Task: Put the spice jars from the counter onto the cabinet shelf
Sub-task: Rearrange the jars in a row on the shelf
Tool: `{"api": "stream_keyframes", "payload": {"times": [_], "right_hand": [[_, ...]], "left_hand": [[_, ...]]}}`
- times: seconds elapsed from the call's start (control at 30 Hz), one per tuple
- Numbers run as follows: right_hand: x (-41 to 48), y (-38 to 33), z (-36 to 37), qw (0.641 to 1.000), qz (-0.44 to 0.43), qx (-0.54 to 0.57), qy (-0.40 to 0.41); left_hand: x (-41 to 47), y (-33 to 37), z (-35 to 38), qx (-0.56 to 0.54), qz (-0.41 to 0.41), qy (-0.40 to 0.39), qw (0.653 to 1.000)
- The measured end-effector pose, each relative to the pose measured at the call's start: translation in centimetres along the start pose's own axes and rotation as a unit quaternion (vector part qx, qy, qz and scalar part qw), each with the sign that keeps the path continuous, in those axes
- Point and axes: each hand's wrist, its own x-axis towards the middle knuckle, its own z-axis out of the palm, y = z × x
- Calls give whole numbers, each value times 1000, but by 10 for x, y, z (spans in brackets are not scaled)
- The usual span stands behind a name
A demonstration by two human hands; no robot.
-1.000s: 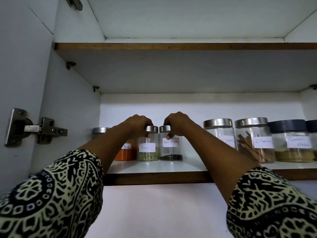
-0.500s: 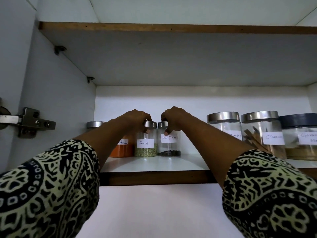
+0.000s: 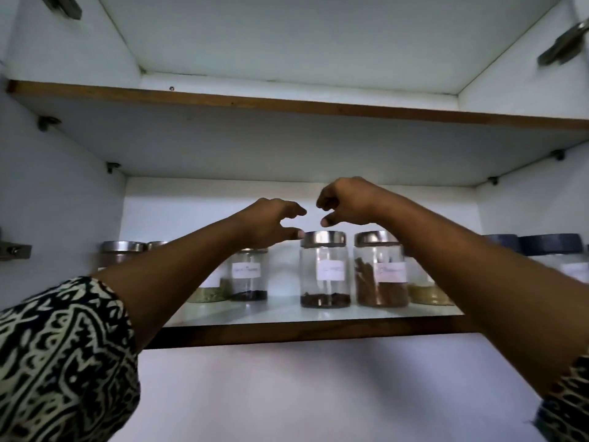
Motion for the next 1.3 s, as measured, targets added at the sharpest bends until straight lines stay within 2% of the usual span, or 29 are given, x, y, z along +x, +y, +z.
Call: {"api": "stream_keyframes", "payload": {"times": [0.1,0.23,0.37,0.63,0.8,1.3], "right_hand": [[-22,39,-13,999,11,5,-30],[-36,73,-11,997,6,19,-78],[-39,86,2,993,-15,20,-116],[-17,72,30,994,-52,6,-93],[6,60,51,997,-33,-2,-72],[55,39,89,994,9,-63,-84]], "left_hand": [[10,29,8,-24,4,-13,1000],[22,51,22,43,-7,-49,998],[27,59,26,54,-31,-49,997],[33,39,23,77,-57,-127,987],[38,10,36,82,-82,-124,986],[60,-43,68,66,-59,-105,991]]}}
